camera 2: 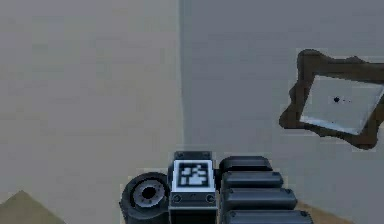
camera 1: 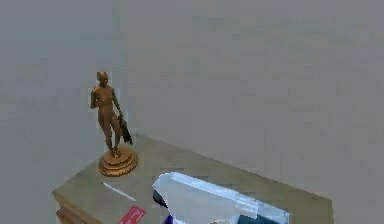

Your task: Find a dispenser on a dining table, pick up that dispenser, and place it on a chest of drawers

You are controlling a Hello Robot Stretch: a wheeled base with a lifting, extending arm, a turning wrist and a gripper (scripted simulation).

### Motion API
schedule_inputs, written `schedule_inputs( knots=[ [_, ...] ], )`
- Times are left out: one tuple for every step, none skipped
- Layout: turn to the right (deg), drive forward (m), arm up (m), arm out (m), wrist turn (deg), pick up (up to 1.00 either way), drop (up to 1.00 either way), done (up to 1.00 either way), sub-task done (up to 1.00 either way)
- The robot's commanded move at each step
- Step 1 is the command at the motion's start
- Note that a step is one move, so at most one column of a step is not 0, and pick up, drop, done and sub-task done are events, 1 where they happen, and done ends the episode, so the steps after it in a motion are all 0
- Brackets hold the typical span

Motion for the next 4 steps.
schedule_inputs(
  knots=[
    [36.0,0.00,0.00,0.00,0.0,0.00,0.00,0.00,0.00],
    [-27.0,0.00,0.00,0.00,0.0,0.00,0.00,0.00,0.00],
    [-45.0,0.00,0.00,0.00,0.0,0.00,0.00,0.00,0.00],
    [-21.0,0.00,0.00,0.00,0.0,0.00,0.00,0.00,0.00]
  ],
)
